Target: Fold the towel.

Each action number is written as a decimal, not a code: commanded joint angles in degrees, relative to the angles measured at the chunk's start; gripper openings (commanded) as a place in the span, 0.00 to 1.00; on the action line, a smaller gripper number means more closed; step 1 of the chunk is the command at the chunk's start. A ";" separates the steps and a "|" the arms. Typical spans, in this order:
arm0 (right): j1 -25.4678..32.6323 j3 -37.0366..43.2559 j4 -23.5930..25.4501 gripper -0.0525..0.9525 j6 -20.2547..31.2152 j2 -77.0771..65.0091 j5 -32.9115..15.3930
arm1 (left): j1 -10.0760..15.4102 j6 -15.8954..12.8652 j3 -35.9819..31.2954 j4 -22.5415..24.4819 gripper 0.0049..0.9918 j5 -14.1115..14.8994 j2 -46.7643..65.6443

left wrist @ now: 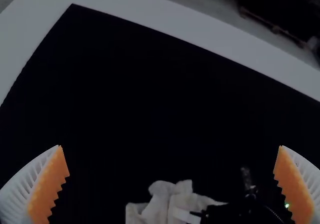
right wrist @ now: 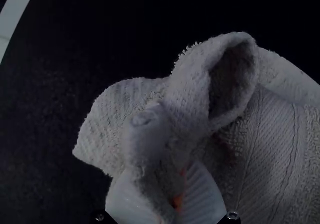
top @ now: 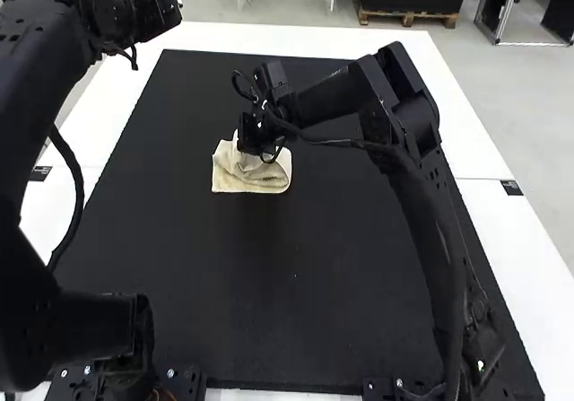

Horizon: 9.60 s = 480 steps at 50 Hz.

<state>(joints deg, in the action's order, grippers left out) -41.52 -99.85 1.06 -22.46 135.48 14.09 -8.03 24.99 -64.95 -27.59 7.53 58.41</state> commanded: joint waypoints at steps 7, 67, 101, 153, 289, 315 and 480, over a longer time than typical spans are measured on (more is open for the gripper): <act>-1.20 -1.75 -0.62 0.09 -0.83 0.49 -1.25 | -0.67 0.76 0.88 0.35 0.98 0.56 -1.99; 0.12 -4.38 0.43 0.75 -1.18 -3.20 -1.08 | -0.67 1.20 0.70 0.70 0.98 0.73 -1.99; 4.08 -3.15 0.61 0.03 -3.21 -6.63 -0.11 | -1.02 1.73 0.61 0.79 0.98 0.91 -1.99; 2.58 -1.66 1.40 0.03 -3.73 -8.30 2.70 | -1.20 1.99 0.52 0.96 0.98 1.00 -1.99; -1.72 -4.38 -0.36 0.03 -2.85 3.12 2.00 | -1.20 1.90 0.96 -0.88 0.98 2.67 -2.51; -3.48 -6.23 -0.01 0.03 -3.03 3.83 2.17 | -1.20 1.90 0.96 -0.97 0.98 2.75 -2.51; -3.39 -15.46 0.87 0.03 -4.00 5.32 2.79 | -1.90 2.34 1.49 -1.50 0.98 2.75 -2.51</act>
<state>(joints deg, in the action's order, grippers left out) -45.52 -113.14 2.02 -25.91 144.22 16.36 -9.39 26.94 -62.46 -29.39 9.52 56.93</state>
